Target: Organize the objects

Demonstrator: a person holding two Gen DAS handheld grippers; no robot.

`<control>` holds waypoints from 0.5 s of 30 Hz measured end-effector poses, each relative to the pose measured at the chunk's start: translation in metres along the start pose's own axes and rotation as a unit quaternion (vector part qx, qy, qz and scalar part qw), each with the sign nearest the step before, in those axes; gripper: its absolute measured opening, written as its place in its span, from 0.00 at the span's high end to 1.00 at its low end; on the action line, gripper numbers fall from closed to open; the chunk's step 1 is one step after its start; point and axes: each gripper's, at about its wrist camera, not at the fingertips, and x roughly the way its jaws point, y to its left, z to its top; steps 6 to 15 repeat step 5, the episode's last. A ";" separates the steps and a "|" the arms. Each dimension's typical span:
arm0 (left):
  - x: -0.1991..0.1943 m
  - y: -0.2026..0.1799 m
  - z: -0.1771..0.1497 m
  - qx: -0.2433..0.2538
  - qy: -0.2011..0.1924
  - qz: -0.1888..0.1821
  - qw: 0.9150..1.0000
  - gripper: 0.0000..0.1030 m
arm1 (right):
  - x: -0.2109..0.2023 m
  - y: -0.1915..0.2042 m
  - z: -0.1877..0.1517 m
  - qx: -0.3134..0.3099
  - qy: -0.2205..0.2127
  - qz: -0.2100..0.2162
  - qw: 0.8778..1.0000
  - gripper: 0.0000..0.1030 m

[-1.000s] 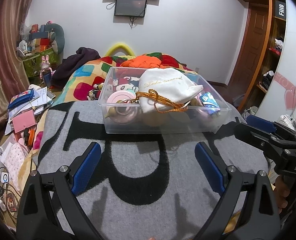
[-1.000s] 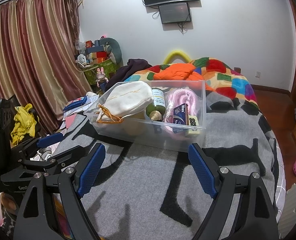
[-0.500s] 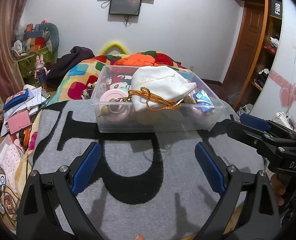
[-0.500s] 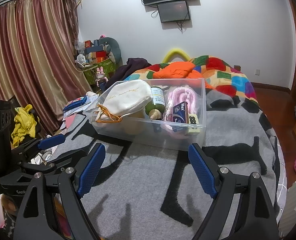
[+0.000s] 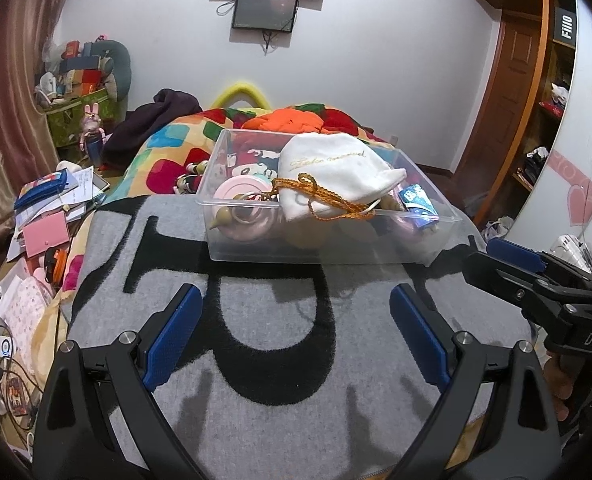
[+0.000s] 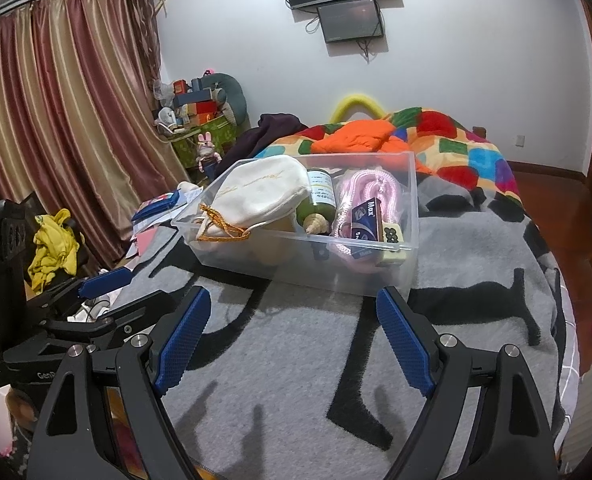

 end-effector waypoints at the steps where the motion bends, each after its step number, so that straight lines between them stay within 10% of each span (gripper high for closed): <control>1: -0.001 0.000 0.000 0.001 -0.002 0.002 1.000 0.07 | 0.000 0.000 0.000 0.000 0.001 0.000 1.000 0.20; 15: -0.002 -0.002 -0.001 0.003 0.000 -0.002 1.000 0.07 | 0.001 0.000 -0.001 0.000 0.003 0.000 1.000 0.19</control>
